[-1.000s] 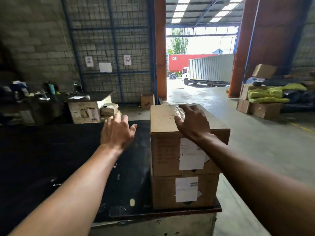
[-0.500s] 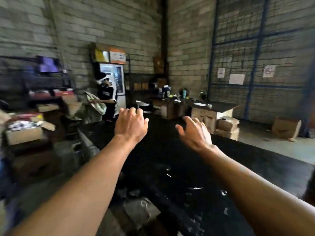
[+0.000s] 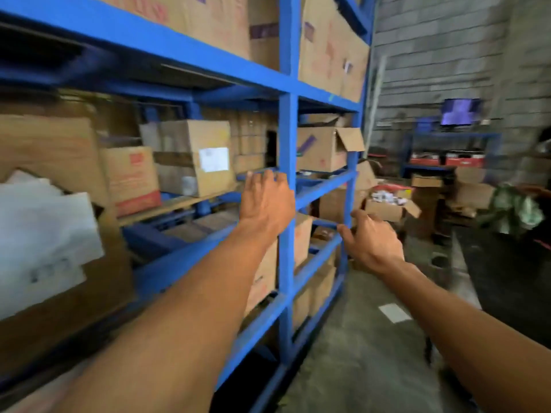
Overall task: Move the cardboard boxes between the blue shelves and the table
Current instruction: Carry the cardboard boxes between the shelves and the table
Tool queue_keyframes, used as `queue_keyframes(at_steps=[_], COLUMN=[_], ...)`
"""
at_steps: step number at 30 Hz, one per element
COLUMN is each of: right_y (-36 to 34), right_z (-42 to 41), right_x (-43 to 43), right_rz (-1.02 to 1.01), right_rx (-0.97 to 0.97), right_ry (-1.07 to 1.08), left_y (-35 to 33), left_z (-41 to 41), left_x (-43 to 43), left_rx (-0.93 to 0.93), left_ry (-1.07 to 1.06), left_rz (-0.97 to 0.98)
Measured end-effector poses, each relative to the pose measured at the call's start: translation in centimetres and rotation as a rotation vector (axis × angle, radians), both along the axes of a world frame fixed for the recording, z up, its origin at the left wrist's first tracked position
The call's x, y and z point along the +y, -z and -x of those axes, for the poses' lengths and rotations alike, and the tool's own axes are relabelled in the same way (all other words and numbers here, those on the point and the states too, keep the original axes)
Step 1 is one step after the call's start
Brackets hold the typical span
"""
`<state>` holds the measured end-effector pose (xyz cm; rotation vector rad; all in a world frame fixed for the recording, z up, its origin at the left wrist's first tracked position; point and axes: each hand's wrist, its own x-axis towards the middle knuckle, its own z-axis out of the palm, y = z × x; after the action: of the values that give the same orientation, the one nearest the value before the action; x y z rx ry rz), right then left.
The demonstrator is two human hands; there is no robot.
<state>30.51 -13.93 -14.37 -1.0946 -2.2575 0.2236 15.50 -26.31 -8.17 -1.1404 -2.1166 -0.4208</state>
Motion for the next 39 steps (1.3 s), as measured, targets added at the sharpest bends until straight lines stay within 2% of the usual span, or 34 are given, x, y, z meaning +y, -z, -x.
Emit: queue_keyframes(at_steps=[8, 13, 15, 17, 22, 26, 29, 32, 39], right_y=[-4.5, -8.2, -9.0, -9.6, -11.3, -13.3, -12.8, -11.3, -10.5], right_z=[12.0, 14.9, 15.4, 16.1, 18.1, 19.8, 21.3, 24.8, 23.0], right_x=[-16.0, -25.6, -28.1, -29.6, -30.0, -28.9, -28.7, -27.6, -28.3], right_rz=[-0.08, -0.123, -0.105, -0.083, 0.01, 0.148, 0.256, 0.331, 0.202], right_rx=[0.185, 0.33, 0.338, 0.327, 0.228, 0.143, 0.091, 0.214, 0.348], right_ry=[-0.444, -0.646, -0.709, -0.764, -0.814, -0.852, -0.983, -1.089, -1.097], left_y=[-7.1, -8.4, -7.9, -7.0, -5.4, -6.6, -6.2, -6.0, -5.4], left_z=[4.2, 3.6, 3.6, 4.1, 5.3, 5.5, 6.1, 6.5, 5.7], left_x=[-19.2, -29.1, -32.1, -34.2, -36.5, -36.7, -36.0, -35.2, -34.6], left_rx=[0.162, 0.182, 0.152, 0.014, -0.32, -0.461, -0.494, -0.487, -0.459], left_ry=[-0.377, -0.462, -0.499, -0.515, -0.492, -0.462, -0.424, -0.428, -0.426], left_rz=[-0.082, -0.259, -0.283, -0.291, -0.303, -0.239, -0.305, -0.344, -0.408])
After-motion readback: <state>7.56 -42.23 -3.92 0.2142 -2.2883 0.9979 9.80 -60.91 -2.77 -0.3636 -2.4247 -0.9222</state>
